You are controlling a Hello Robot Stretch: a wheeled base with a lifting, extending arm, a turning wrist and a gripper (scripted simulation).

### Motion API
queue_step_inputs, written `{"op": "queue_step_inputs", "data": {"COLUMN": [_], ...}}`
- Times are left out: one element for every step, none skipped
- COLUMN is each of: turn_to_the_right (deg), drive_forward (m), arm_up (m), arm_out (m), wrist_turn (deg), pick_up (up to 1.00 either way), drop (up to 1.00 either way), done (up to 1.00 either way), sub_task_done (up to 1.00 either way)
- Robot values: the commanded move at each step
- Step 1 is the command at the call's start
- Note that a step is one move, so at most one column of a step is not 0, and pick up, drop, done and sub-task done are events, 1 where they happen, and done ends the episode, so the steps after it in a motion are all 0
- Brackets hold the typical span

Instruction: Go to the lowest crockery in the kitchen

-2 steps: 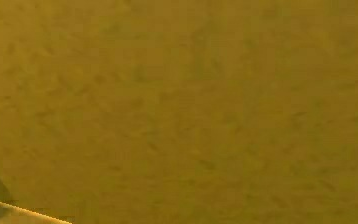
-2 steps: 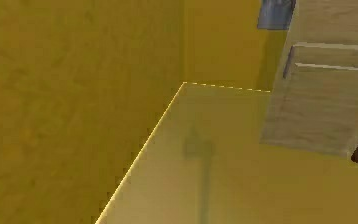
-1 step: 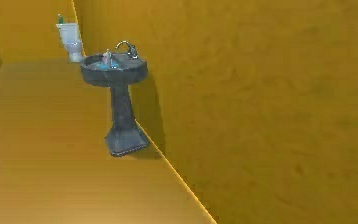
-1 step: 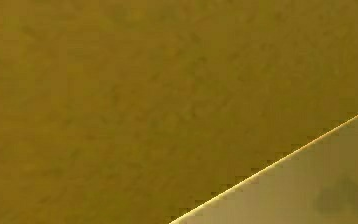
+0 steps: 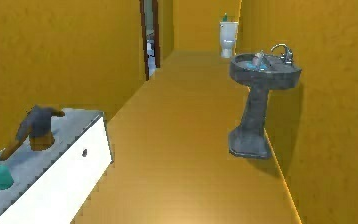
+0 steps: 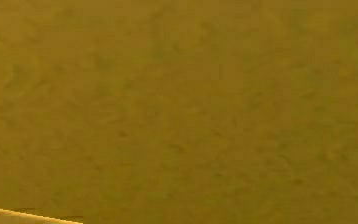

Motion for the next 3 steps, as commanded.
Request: {"op": "queue_step_inputs", "data": {"turn_to_the_right": [0.0,0.0,-3.0], "drive_forward": [1.0,1.0,0.0], "arm_up": [0.0,0.0,0.0], "arm_out": [0.0,0.0,0.0], "wrist_turn": [0.0,0.0,0.0], "pick_up": [0.0,0.0,0.0], "drop": [0.0,0.0,0.0], "done": [0.0,0.0,0.0], "sub_task_done": [0.0,0.0,0.0]}}
